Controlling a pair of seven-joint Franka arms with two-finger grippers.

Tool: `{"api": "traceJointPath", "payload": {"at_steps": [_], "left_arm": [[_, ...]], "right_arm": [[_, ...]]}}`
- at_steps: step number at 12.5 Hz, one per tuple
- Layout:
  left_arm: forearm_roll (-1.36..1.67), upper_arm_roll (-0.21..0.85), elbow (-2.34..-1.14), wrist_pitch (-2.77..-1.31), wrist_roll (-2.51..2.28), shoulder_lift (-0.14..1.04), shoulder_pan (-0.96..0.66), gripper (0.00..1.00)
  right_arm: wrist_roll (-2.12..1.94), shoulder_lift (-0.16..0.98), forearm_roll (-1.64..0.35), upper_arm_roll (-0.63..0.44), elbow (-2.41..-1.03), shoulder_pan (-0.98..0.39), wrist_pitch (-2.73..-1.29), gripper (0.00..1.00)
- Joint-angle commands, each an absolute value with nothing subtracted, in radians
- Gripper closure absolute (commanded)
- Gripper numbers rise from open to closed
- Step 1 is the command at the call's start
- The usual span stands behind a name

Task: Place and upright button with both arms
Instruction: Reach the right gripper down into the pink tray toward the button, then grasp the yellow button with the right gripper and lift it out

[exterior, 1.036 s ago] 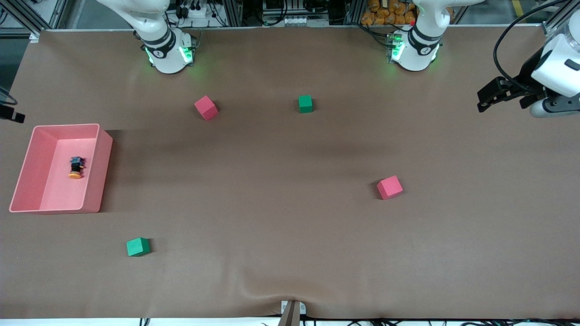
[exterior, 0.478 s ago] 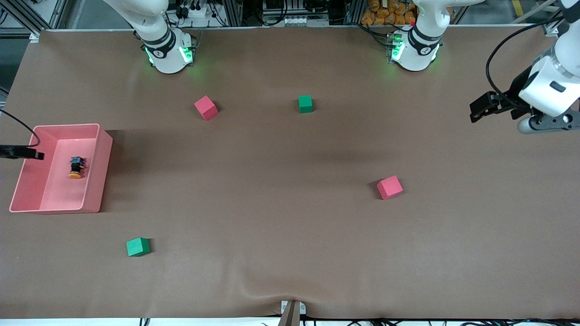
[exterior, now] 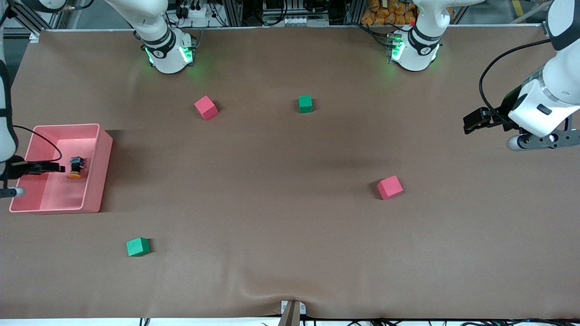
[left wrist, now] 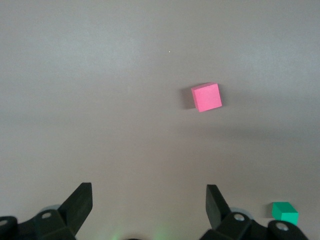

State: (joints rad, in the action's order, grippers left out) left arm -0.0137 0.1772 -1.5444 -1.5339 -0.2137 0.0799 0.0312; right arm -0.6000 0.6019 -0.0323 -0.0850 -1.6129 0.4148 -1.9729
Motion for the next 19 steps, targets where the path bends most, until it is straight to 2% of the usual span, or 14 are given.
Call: {"api": "traceJointPath", "payload": {"at_steps": [1, 3, 7, 8, 9, 10, 13, 19], "left_arm": [[-0.003, 0.176, -1.529, -1.536, -0.192, 0.075, 0.037, 0.0], [-0.006, 0.175, -1.528, -1.536, -0.193, 0.072, 0.037, 0.0], [-0.012, 0.175, -1.528, -1.52, -0.192, 0.049, 0.048, 0.0], [-0.012, 0.173, -1.528, -1.516, -0.192, 0.045, 0.049, 0.0], [-0.012, 0.173, -1.528, -1.514, -0.192, 0.044, 0.055, 0.0], [-0.012, 0.173, -1.528, -1.514, -0.189, 0.044, 0.057, 0.0], [-0.012, 0.175, -1.525, -1.514, -0.175, 0.044, 0.057, 0.0], [-0.012, 0.175, -1.525, -1.513, -0.17, 0.035, 0.058, 0.0]], "right_arm": [[-0.678, 0.606, -0.02, -0.069, -1.692, 0.44, -2.101, 0.0], [-0.68, 0.641, -0.021, -0.069, -1.707, 0.46, -2.123, 0.0], [-0.672, 0.643, -0.034, -0.067, -1.782, 0.469, -2.197, 0.0], [-0.675, 0.644, -0.034, -0.067, -1.782, 0.472, -2.2, 0.32], [-0.676, 0.646, -0.034, -0.066, -1.781, 0.472, -2.201, 0.72], [-0.675, 0.644, -0.034, -0.067, -1.781, 0.471, -2.198, 1.0], [-0.667, 0.637, -0.034, -0.066, -1.749, 0.462, -2.159, 1.0], [-0.637, 0.632, -0.025, -0.064, -1.427, 0.425, -1.745, 1.0]]}}
